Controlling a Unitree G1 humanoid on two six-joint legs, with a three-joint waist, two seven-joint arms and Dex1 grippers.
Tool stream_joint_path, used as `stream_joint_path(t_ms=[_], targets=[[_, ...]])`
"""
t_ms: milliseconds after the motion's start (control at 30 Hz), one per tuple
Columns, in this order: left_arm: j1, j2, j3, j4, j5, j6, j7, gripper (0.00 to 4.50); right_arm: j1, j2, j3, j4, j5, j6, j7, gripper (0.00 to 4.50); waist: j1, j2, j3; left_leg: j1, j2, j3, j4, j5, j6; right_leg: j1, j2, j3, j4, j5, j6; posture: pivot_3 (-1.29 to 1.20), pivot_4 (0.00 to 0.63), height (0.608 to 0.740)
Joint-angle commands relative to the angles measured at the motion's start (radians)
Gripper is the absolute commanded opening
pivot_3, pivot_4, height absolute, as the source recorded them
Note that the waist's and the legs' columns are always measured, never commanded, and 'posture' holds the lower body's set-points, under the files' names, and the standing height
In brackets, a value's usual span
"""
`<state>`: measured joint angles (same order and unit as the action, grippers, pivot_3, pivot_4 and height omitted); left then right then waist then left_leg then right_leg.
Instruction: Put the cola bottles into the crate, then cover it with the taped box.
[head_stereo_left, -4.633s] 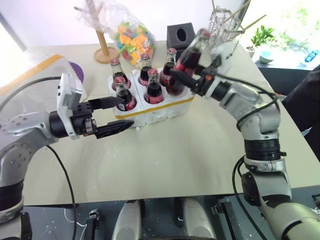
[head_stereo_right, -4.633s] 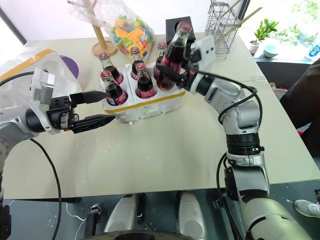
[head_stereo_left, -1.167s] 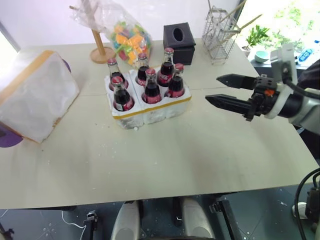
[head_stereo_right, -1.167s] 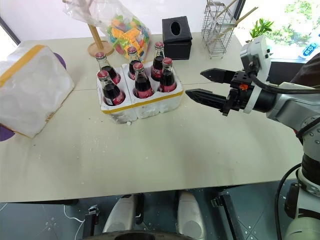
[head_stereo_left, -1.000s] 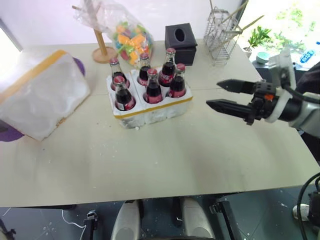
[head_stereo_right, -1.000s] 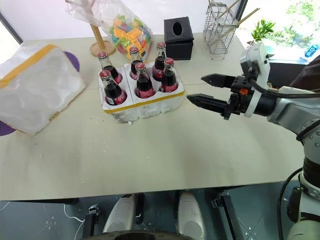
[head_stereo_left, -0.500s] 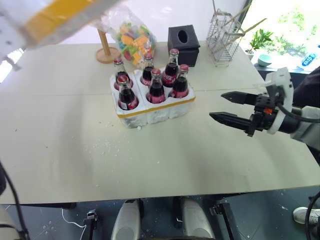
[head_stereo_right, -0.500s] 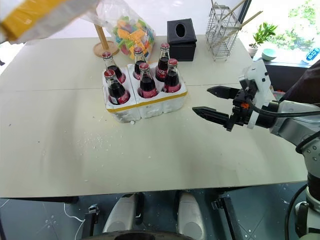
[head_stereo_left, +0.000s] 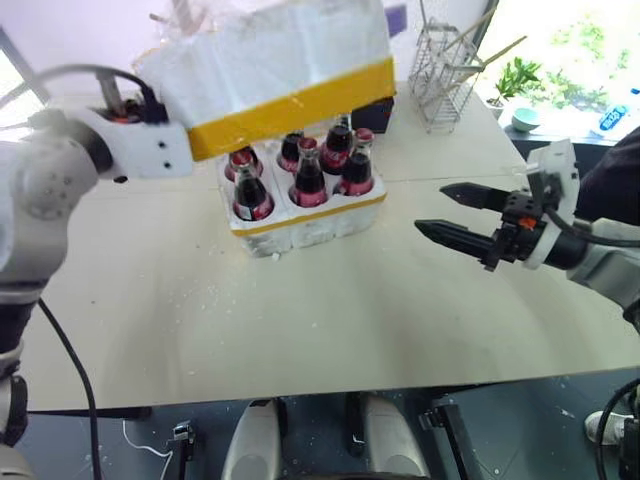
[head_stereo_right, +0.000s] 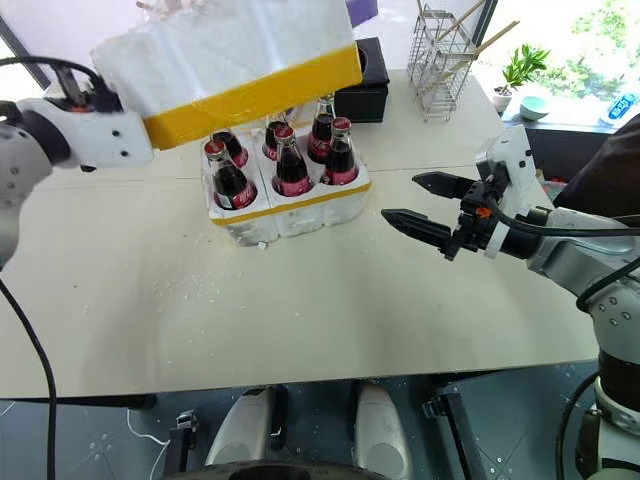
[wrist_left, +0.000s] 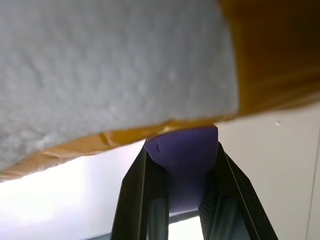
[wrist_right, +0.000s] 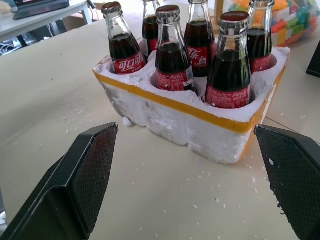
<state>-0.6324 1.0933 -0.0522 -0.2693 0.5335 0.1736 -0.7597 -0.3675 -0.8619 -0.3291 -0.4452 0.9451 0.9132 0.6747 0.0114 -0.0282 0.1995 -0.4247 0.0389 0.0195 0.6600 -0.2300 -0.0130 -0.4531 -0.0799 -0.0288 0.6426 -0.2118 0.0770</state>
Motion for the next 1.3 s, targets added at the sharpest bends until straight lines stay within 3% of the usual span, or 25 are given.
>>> stream_joint_path(t_ms=[33, 433, 500, 533, 700, 733, 933, 1033, 1267, 1300], targets=[[0.013, -0.003, 0.040, -0.088, 0.017, 0.044, -0.018, 0.19, -0.008, 0.004, -0.021, -0.016, 0.005, -0.019, -0.010, 4.50, 0.003, 0.000, 0.000, 0.000, 0.000, 0.000, 0.001, 0.000, 0.000, 0.000, 0.000, 0.000, 0.000, 0.000, 0.000, 0.00, 0.150, 0.740], [0.071, 0.010, -0.001, -0.121, 0.114, 0.042, -0.050, 0.19, -0.019, 0.059, 0.007, -0.005, -0.020, -0.049, -0.031, 4.50, 0.001, 0.000, 0.000, 0.001, 0.000, 0.000, 0.001, -0.001, 0.001, 0.002, 0.000, 0.000, -0.001, 0.000, 0.000, 0.00, 0.150, 0.740], [0.052, -0.005, -0.011, -0.109, 0.121, 0.036, -0.043, 1.20, -0.020, 0.066, 0.006, -0.005, -0.018, -0.050, -0.034, 4.50, 0.001, 0.000, 0.000, 0.000, 0.000, 0.000, 0.001, -0.001, 0.001, 0.002, 0.000, 0.000, -0.001, 0.000, 0.000, 0.00, 0.150, 0.740], [0.048, -0.014, -0.016, -0.107, 0.120, 0.038, -0.045, 1.48, -0.021, 0.068, 0.004, -0.005, -0.015, -0.051, -0.035, 4.50, 0.001, 0.000, 0.000, 0.000, 0.000, 0.000, 0.001, -0.001, 0.001, 0.002, 0.000, 0.000, -0.002, 0.000, 0.000, 0.00, 0.150, 0.740], [0.057, -0.065, -0.028, -0.113, 0.135, 0.033, -0.041, 4.15, -0.017, 0.077, 0.003, -0.003, -0.017, -0.053, -0.042, 4.50, 0.001, 0.000, 0.000, 0.000, 0.000, 0.000, 0.002, -0.001, 0.001, 0.003, 0.000, 0.000, -0.002, 0.000, 0.000, 0.00, 0.150, 0.740], [0.066, -0.072, -0.029, -0.120, 0.138, 0.038, -0.044, 4.45, -0.015, 0.079, 0.002, -0.004, -0.016, -0.053, -0.043, 4.50, 0.001, 0.000, 0.000, 0.000, 0.000, 0.000, 0.002, -0.001, 0.001, 0.003, 0.000, 0.000, -0.002, 0.000, 0.000, 0.00, 0.150, 0.740], [0.168, -0.121, 0.015, -0.204, 0.084, 0.099, -0.088, 4.45, -0.009, 0.069, -0.004, -0.002, -0.021, -0.050, -0.038, 4.50, 0.000, 0.000, 0.000, 0.001, 0.000, 0.000, 0.002, -0.001, 0.002, 0.003, 0.000, 0.000, -0.002, 0.000, 0.000, 0.00, 0.150, 0.740], [0.304, -0.146, 0.123, -0.279, -0.042, 0.166, -0.160, 4.45, 0.012, 0.046, -0.012, -0.001, -0.035, -0.055, -0.018, 4.50, -0.003, 0.001, 0.000, 0.001, 0.000, 0.000, 0.002, -0.001, 0.003, 0.003, 0.000, 0.000, -0.001, 0.000, 0.000, 0.00, 0.150, 0.740], [0.564, -0.153, 0.391, -0.344, -0.246, 0.062, -0.193, 4.45, 0.060, -0.007, -0.049, 0.040, -0.077, -0.076, 0.021, 4.50, -0.001, 0.001, 0.000, 0.003, 0.001, 0.000, 0.002, -0.002, 0.003, 0.005, 0.000, 0.000, -0.004, -0.002, -0.004, 0.00, 0.150, 0.740], [0.565, -0.181, 0.448, -0.326, -0.343, 0.163, -0.232, 4.45, 0.060, -0.013, -0.053, 0.047, -0.079, -0.077, 0.027, 4.50, 0.002, 0.001, 0.000, 0.004, 0.001, 0.000, 0.002, -0.002, 0.003, 0.007, 0.000, 0.000, -0.004, -0.002, -0.004, 0.00, 0.150, 0.740]])
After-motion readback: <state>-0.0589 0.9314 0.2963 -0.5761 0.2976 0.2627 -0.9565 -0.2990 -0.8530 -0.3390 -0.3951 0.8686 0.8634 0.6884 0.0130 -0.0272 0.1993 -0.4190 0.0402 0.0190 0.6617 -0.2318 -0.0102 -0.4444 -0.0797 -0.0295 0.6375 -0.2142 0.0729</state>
